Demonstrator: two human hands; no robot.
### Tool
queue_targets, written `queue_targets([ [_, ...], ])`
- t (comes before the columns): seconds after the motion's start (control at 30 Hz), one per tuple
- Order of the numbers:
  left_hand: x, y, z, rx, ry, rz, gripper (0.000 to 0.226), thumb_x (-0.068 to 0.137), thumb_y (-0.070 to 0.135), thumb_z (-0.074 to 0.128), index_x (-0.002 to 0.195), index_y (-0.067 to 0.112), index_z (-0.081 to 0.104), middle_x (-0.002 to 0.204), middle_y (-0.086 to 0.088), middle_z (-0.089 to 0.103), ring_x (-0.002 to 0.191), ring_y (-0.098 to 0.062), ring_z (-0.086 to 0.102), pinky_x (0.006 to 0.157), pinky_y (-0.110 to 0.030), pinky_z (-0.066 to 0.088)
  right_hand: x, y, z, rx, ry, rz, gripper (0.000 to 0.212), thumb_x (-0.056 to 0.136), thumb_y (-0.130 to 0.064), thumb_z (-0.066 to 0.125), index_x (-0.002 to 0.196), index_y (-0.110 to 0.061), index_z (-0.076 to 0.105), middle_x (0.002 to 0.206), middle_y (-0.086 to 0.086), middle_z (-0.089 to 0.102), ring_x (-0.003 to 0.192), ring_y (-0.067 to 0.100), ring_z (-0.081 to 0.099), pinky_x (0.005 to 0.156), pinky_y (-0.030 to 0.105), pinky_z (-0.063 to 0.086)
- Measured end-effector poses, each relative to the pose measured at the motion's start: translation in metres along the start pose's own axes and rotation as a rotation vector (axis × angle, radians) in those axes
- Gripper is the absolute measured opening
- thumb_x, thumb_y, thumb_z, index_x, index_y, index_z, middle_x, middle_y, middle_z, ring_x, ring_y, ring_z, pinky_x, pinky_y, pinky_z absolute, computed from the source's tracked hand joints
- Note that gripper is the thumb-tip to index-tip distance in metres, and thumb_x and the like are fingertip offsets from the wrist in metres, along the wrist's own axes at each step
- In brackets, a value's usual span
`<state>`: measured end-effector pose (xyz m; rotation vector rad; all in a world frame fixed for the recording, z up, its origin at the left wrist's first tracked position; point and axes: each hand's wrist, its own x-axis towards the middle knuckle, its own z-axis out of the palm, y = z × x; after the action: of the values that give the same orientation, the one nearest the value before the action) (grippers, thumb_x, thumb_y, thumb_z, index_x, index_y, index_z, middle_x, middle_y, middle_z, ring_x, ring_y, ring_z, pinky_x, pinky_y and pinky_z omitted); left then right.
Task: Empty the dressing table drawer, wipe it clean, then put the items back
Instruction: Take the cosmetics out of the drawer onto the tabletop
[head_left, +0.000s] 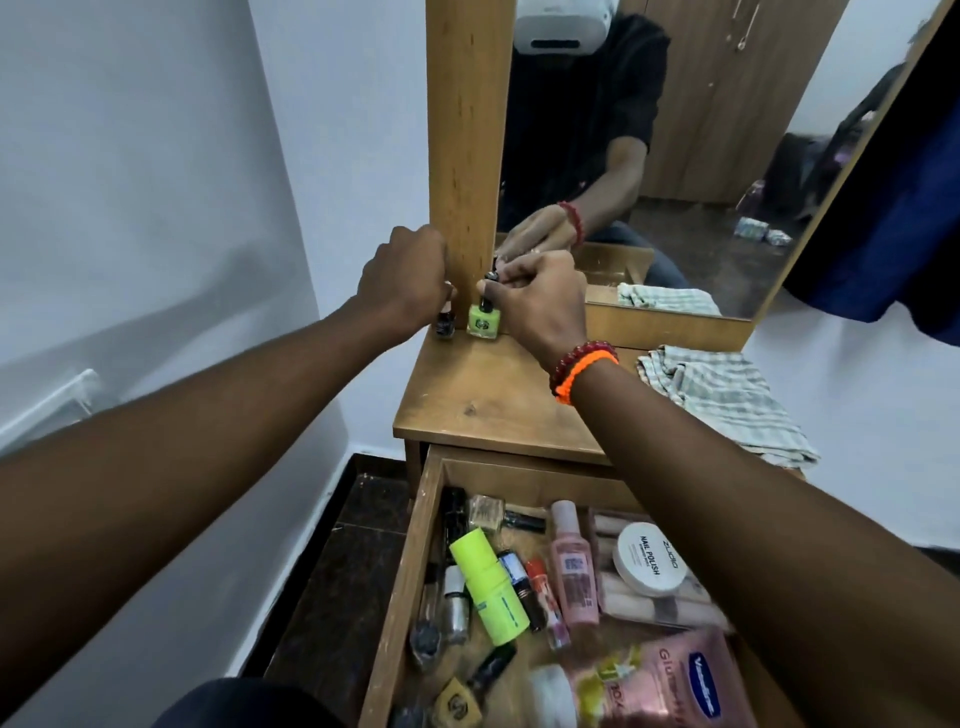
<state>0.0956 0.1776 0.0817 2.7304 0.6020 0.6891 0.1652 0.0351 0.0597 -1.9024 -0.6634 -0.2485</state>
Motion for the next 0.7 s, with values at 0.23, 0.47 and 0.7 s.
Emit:
queue_targets([
  [0.23, 0.001, 0.0, 0.008, -0.04, 0.034, -0.037, 0.021, 0.084, 0.015, 0.074, 0.098, 0.007, 0.06, 0.103, -0.018, 0.062, 0.086, -0.04, 0.063, 0.074, -0.048, 0.058, 0.003, 0.001, 0.017, -0.018, -0.015, -0.009, 0.01, 0.082, -0.019, 0.086, 0.082, -0.01, 0.082, 0.081, 0.001, 0.075, 0.079, 0.009, 0.072, 0.061, 0.011, 0.057],
  [0.47, -0.002, -0.008, 0.012, -0.198, -0.003, -0.076, 0.031, 0.076, 0.03, 0.078, 0.093, 0.008, 0.064, 0.099, -0.017, 0.063, 0.081, -0.035, 0.063, 0.067, -0.04, 0.055, 0.003, -0.001, 0.022, -0.003, 0.002, 0.021, 0.008, 0.083, -0.015, 0.085, 0.086, -0.009, 0.081, 0.082, -0.001, 0.072, 0.084, 0.011, 0.072, 0.066, 0.011, 0.056],
  [0.7, -0.008, -0.011, 0.006, -0.17, 0.035, -0.064, 0.037, 0.079, 0.033, 0.082, 0.102, 0.007, 0.068, 0.103, -0.016, 0.065, 0.081, -0.033, 0.065, 0.073, -0.045, 0.06, -0.003, 0.0, 0.016, -0.038, -0.008, 0.037, 0.015, 0.083, -0.018, 0.085, 0.078, -0.005, 0.078, 0.077, 0.001, 0.073, 0.075, 0.004, 0.07, 0.054, 0.005, 0.049],
])
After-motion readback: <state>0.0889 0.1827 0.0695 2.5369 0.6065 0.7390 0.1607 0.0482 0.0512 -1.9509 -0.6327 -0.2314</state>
